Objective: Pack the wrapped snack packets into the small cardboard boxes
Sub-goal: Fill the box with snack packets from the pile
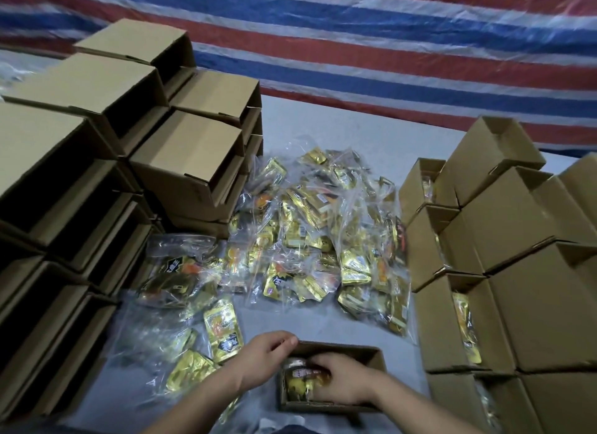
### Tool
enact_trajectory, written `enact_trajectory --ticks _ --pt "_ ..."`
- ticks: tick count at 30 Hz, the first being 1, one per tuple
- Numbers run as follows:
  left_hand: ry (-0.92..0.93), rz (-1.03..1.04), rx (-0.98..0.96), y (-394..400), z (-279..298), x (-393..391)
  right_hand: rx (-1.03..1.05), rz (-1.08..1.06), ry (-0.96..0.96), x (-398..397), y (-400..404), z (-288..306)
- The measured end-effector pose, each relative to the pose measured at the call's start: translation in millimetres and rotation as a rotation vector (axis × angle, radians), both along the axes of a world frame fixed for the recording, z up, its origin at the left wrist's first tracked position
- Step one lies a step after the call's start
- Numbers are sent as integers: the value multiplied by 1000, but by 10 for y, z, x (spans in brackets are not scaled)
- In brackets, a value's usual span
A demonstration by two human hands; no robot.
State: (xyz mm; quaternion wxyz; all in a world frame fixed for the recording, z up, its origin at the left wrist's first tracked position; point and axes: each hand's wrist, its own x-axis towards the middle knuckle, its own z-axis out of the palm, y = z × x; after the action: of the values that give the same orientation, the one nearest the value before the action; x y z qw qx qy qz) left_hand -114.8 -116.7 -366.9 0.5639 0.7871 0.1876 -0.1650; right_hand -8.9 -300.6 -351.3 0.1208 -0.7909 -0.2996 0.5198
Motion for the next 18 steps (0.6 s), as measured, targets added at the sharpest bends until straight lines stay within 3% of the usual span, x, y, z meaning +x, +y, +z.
enact_trajectory --ticks 2,6,11,14,18 --pt "-5 -7 12 -17 5 7 9 -48 -53 58 -49 62" --pt "-24 -1 -1 -28 24 45 -175 53 28 34 51 73" --pt "-29 -20 15 -8 72 98 -231 22 55 -8 210 67" --pt "-5 -31 56 55 63 139 -138 64 43 -27 134 175" --pt "45 -35 109 38 173 276 26 -38 34 131 -124 445"
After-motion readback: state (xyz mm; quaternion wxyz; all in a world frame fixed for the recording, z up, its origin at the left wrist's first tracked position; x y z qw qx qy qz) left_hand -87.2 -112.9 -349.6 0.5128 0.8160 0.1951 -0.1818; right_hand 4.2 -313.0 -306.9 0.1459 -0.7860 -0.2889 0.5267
